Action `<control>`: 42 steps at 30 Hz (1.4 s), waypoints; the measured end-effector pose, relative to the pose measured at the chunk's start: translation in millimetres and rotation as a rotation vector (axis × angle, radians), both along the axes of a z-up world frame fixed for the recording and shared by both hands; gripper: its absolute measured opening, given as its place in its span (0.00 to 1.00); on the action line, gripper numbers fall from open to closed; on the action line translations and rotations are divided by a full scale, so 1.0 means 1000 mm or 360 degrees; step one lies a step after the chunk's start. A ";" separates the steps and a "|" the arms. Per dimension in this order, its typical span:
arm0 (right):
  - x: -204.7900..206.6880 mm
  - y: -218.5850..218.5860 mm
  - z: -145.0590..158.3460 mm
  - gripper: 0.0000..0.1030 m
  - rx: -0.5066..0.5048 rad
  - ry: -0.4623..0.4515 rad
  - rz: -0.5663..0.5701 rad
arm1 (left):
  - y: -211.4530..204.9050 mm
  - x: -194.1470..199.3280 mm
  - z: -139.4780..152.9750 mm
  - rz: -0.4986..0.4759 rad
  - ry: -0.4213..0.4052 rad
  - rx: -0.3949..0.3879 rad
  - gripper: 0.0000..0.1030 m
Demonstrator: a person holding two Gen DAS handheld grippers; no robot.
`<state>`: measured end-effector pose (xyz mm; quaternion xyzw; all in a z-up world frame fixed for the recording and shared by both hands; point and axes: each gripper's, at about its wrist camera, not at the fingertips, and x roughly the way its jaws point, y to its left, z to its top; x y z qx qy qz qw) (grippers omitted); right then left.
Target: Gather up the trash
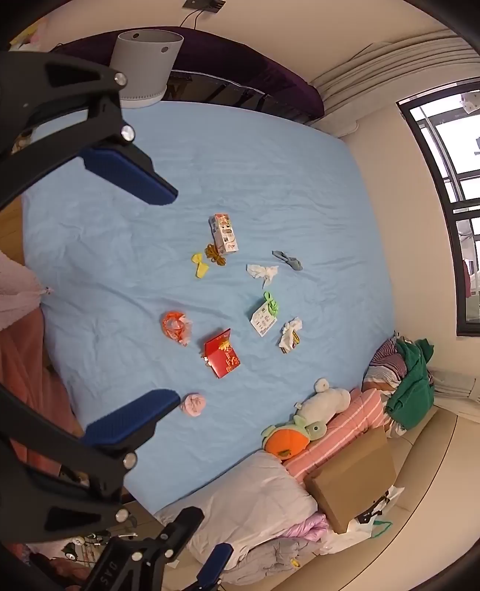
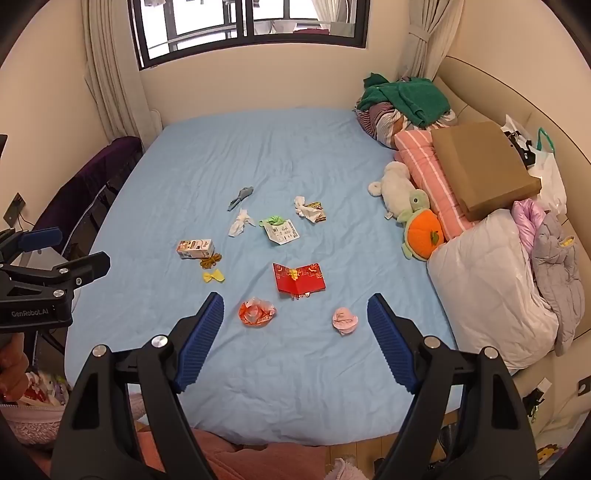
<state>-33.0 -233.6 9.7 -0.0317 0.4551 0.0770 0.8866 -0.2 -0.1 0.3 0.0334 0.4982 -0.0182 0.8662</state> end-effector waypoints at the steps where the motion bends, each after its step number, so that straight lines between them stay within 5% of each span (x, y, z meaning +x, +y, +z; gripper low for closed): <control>1: 0.000 -0.001 0.000 0.75 0.0001 0.0000 0.0001 | 0.000 0.000 0.000 0.0000 -0.0002 -0.0006 0.96; 42: 0.004 0.006 0.000 0.75 -0.0002 -0.0003 0.0015 | 0.001 0.001 0.000 0.0001 0.0004 -0.0010 0.96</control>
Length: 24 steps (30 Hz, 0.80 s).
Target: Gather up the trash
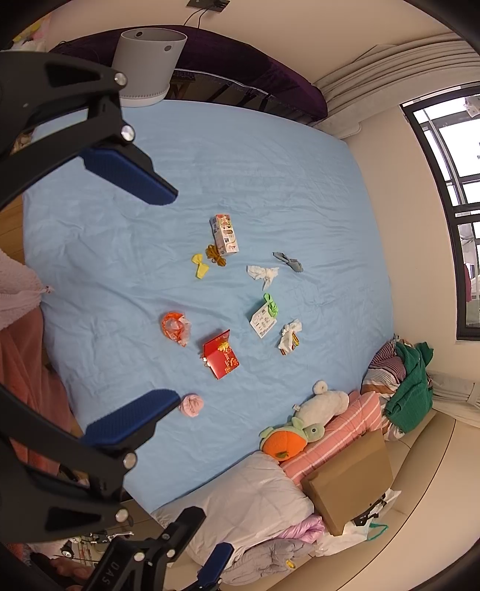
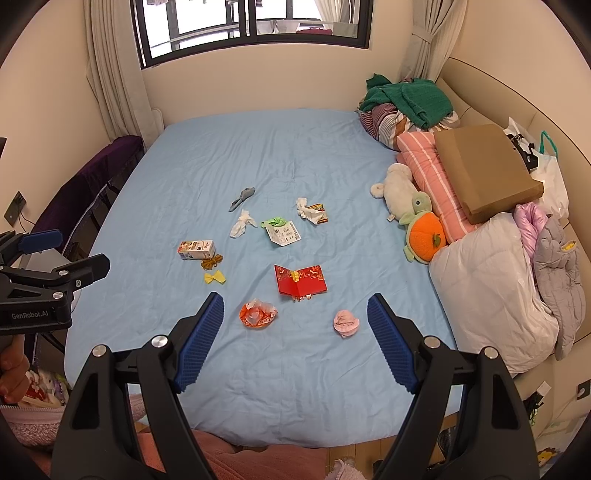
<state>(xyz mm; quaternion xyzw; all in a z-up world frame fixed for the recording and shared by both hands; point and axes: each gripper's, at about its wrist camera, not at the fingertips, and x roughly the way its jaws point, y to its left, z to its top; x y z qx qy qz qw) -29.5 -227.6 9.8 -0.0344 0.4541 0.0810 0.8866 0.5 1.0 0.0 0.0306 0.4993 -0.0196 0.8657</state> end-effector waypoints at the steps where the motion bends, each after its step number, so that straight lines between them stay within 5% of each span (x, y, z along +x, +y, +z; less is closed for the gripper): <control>1: 0.000 0.000 0.000 0.75 0.0000 0.0000 0.0000 | 0.000 0.000 0.000 0.0000 0.0000 0.0000 0.96; 24: -0.001 -0.001 0.000 0.75 0.0002 -0.0002 0.0000 | 0.000 0.000 0.000 0.0000 0.0001 -0.0001 0.96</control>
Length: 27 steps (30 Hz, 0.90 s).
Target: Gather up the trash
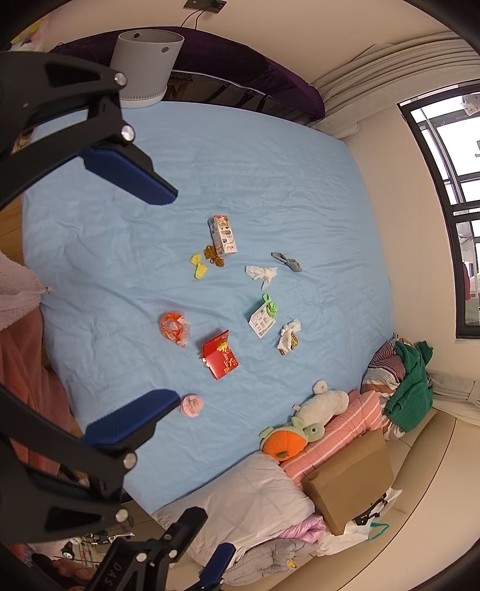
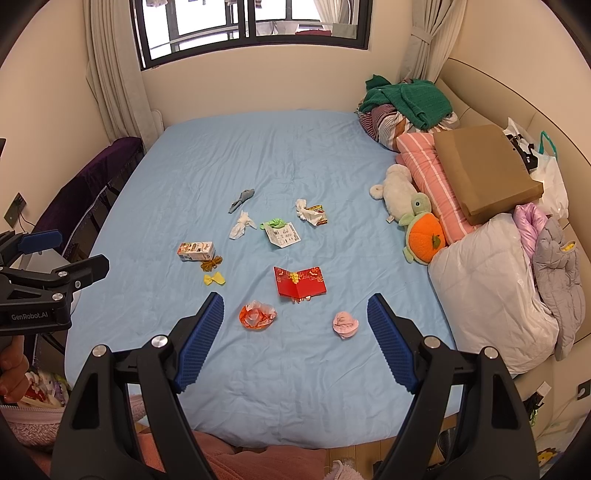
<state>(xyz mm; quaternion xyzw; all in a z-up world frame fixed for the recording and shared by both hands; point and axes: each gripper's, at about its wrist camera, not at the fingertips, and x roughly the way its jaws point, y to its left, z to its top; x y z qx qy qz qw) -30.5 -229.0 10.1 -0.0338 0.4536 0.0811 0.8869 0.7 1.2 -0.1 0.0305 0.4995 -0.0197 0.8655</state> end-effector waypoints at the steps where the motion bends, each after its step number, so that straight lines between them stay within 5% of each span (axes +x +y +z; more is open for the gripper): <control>1: 0.001 0.001 0.000 0.75 0.0001 0.0000 0.0000 | 0.000 0.000 0.000 0.0001 0.0000 0.0001 0.96; 27: 0.001 0.000 -0.001 0.75 0.0005 -0.0001 -0.0004 | 0.000 0.000 0.000 0.0000 -0.0001 0.0003 0.96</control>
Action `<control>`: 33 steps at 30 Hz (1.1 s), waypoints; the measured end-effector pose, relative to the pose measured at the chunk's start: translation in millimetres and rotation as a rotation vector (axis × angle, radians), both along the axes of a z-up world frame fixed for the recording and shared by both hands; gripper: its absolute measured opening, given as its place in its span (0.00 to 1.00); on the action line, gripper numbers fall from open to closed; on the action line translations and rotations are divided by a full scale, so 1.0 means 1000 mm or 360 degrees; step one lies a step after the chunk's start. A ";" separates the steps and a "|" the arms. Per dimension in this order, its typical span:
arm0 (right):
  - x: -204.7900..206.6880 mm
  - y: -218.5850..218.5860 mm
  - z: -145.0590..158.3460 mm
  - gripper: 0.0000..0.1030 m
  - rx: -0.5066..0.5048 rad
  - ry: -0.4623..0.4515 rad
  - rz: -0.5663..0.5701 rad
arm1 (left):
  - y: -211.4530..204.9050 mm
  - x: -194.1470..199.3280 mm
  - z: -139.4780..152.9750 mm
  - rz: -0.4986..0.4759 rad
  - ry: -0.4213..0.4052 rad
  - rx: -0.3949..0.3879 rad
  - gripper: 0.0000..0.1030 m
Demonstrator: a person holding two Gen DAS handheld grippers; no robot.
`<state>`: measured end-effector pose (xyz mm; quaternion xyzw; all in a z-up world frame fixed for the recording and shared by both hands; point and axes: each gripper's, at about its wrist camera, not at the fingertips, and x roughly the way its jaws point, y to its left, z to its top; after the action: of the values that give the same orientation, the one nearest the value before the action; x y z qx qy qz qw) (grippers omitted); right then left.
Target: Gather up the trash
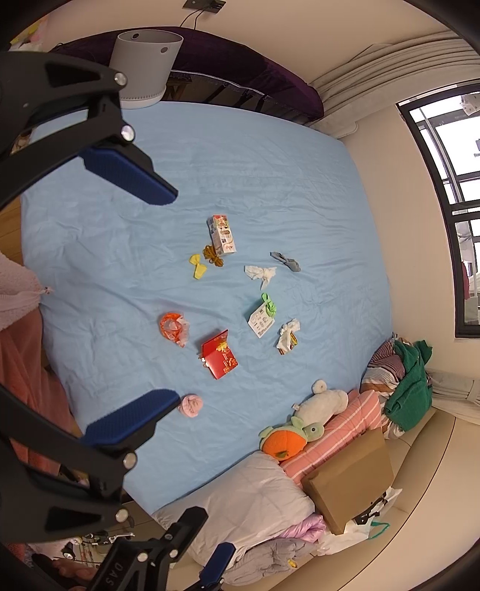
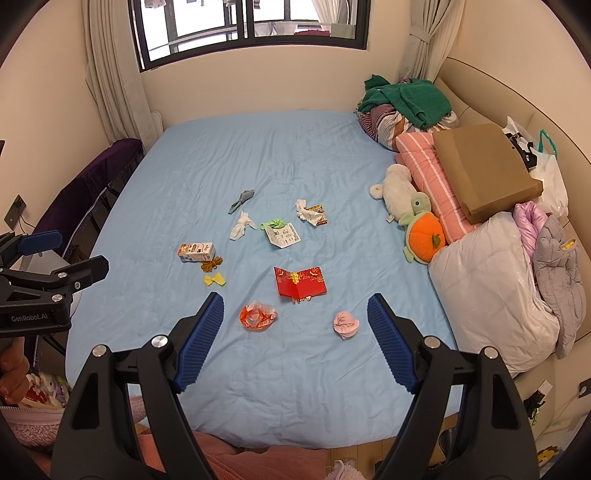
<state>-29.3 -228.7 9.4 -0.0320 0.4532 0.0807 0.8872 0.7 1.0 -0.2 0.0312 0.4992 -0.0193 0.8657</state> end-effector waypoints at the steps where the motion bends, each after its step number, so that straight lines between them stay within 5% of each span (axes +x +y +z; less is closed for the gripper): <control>1: 0.001 0.001 0.000 0.75 0.0001 -0.0001 -0.0004 | 0.000 0.000 0.000 0.0000 0.0001 -0.0002 0.96; 8: 0.010 -0.008 -0.007 0.75 -0.0035 0.0021 -0.0032 | 0.002 0.016 0.002 -0.0023 0.0049 0.0008 0.96; 21: 0.048 -0.032 -0.079 0.75 -0.0105 0.0144 -0.0066 | -0.036 0.054 -0.081 -0.0067 0.0257 -0.0022 0.96; 27: 0.080 -0.047 -0.142 0.75 -0.0151 0.0172 -0.0074 | -0.051 0.085 -0.143 -0.0079 0.0339 -0.0035 0.96; 33: 0.121 -0.066 -0.246 0.75 -0.0170 0.0252 -0.0111 | -0.065 0.115 -0.242 -0.0108 0.0434 -0.0006 0.96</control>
<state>92.0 -294.9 -236.5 -0.0570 0.5265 0.0279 0.8478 115.3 -64.4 -242.1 0.0436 0.6108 -0.0534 0.7888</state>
